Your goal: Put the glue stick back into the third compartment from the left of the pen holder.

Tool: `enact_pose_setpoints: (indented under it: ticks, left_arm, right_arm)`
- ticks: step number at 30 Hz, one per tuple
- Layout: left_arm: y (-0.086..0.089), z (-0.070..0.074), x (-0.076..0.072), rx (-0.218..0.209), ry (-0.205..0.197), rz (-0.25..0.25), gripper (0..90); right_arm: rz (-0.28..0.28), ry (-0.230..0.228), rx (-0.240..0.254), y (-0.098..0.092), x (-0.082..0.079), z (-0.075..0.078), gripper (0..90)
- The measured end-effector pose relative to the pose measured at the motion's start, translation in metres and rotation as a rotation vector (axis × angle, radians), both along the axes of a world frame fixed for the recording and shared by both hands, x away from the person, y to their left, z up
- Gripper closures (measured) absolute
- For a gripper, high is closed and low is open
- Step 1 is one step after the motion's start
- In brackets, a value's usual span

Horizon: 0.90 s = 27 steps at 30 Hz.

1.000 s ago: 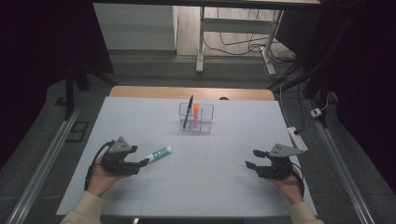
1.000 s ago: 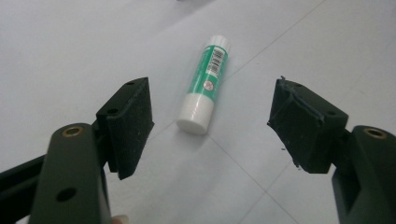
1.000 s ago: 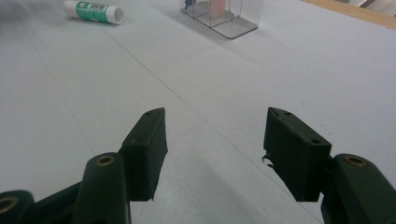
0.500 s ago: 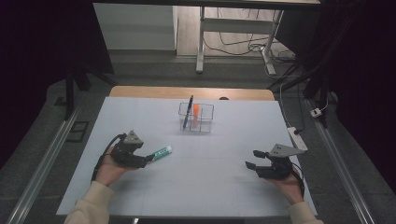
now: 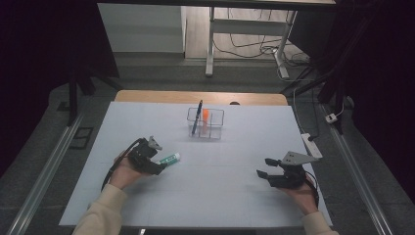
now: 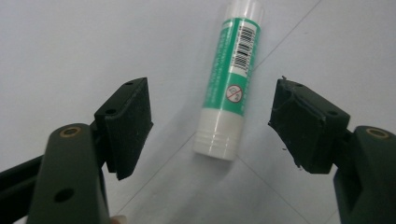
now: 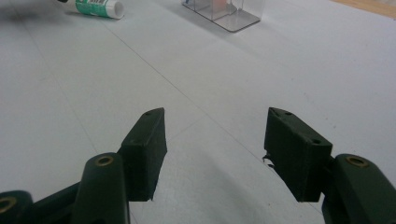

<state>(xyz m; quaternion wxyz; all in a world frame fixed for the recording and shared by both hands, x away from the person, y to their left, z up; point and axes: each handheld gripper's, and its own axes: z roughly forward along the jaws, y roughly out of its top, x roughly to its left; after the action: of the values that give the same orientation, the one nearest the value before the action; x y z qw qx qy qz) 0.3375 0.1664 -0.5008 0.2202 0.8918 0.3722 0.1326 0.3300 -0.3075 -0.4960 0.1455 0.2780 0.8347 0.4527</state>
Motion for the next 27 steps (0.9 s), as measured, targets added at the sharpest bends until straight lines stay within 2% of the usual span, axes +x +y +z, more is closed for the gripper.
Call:
enact_pose_setpoints:
  ticks: [5, 16, 24, 27]
  left_arm:
    - [-0.002, -0.004, 0.003, 0.007, 0.015, -0.008, 30.0]
    - [-0.003, -0.010, 0.009, -0.007, 0.059, -0.038, 38.8]
    - [-0.003, -0.014, 0.011, -0.007, 0.078, -0.088, 55.5]
    - [-0.003, -0.015, 0.011, 0.011, 0.079, -0.097, 60.5]
  right_arm:
    - [-0.003, 0.004, -0.004, 0.000, 0.000, -0.001, 38.4]
    - [-0.002, 0.001, 0.003, 0.000, 0.000, 0.000, 38.4]
    - [-0.003, 0.009, 0.016, -0.002, 0.000, -0.001, 38.4]
    - [-0.004, 0.007, 0.011, -0.002, 0.000, 0.000, 38.3]
